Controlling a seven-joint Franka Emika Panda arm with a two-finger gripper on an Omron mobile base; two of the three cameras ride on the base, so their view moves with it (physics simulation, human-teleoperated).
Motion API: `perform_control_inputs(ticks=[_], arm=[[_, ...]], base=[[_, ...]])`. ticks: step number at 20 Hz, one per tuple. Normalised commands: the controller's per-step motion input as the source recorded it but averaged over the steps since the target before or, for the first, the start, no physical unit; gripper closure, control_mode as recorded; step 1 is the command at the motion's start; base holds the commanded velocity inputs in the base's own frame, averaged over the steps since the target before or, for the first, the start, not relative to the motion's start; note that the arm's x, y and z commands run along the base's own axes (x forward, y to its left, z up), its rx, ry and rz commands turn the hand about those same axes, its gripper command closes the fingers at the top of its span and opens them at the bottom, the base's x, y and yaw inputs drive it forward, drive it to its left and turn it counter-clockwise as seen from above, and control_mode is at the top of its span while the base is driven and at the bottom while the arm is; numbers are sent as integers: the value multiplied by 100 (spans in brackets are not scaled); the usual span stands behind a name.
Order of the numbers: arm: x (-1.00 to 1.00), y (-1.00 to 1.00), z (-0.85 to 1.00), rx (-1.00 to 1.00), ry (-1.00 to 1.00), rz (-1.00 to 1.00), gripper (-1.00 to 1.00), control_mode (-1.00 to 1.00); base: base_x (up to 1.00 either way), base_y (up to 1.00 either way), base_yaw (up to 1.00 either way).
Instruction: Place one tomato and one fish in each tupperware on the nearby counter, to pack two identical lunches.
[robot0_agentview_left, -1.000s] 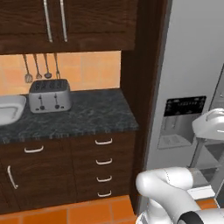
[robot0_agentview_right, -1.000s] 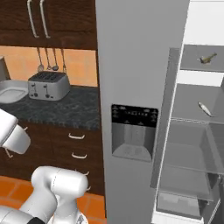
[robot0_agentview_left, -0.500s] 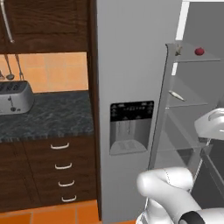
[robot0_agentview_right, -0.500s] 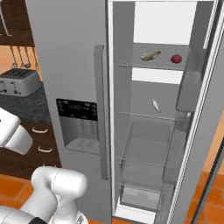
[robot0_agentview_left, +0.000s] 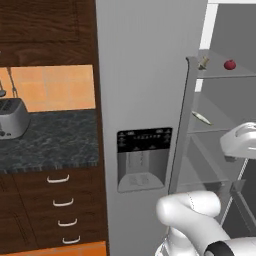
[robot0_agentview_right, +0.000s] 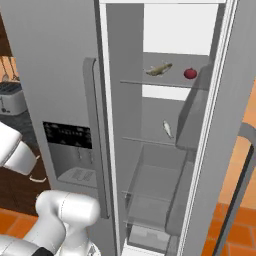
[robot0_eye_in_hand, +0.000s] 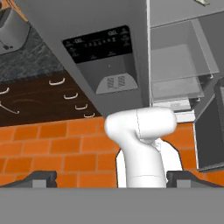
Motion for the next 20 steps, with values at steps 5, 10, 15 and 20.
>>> perform_control_inputs(ticks=[5, 10, 15, 20], arm=[[-1, -58, -2, 2, -1, 5, -100, -100], [46, -75, 7, -2, -7, 7, -100, -100], [64, -38, 12, -22, -28, -4, -100, -100], [100, -34, 53, 5, -11, -7, -100, -100]], base=[[-1, -25, 2], [0, 0, 0], [0, 0, 0], [0, 0, 0]])
